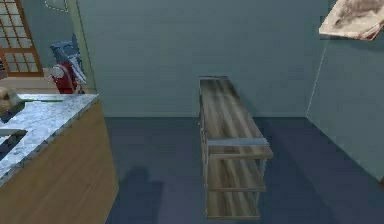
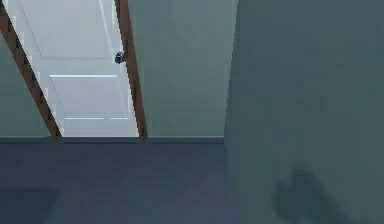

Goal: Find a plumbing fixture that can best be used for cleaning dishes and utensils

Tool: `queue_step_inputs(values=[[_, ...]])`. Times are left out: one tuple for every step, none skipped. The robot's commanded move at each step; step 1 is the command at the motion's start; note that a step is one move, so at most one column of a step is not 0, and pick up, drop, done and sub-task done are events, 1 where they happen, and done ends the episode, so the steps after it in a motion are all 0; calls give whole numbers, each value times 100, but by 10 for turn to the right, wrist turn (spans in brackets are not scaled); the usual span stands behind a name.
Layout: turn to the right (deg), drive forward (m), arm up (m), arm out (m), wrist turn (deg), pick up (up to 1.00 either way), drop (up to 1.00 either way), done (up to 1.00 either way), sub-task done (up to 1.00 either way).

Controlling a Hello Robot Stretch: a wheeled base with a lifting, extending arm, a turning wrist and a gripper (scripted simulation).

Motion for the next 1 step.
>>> queue_step_inputs(values=[[-90, 0, 0, 0, 0, 0, 0, 0, 0]])
